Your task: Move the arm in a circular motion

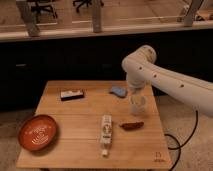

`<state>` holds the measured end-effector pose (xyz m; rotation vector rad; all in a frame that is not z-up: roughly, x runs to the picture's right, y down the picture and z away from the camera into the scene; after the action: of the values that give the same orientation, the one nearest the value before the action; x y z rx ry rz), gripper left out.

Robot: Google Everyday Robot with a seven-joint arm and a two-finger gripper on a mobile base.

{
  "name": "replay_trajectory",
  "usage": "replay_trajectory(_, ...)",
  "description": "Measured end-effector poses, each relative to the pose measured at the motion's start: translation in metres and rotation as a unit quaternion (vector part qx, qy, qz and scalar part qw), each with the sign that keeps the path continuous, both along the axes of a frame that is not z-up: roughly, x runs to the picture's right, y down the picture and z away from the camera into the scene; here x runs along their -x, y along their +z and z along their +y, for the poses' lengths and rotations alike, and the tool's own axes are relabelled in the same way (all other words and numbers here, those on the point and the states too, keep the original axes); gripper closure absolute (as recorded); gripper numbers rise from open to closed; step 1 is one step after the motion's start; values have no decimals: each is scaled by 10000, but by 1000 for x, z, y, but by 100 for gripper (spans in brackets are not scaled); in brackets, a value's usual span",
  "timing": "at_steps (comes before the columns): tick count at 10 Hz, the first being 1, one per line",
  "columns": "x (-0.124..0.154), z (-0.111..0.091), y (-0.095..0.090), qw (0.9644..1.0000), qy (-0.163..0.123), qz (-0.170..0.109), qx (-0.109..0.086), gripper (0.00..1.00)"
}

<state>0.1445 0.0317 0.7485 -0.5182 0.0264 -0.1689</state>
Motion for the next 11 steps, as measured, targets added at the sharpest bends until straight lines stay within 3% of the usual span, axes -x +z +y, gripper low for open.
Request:
replay_trajectory(4, 15, 16, -8, 9998, -172, -131, 17, 20)
replay_trajectory(11, 31, 23, -8, 9980, -476, -400, 62, 20)
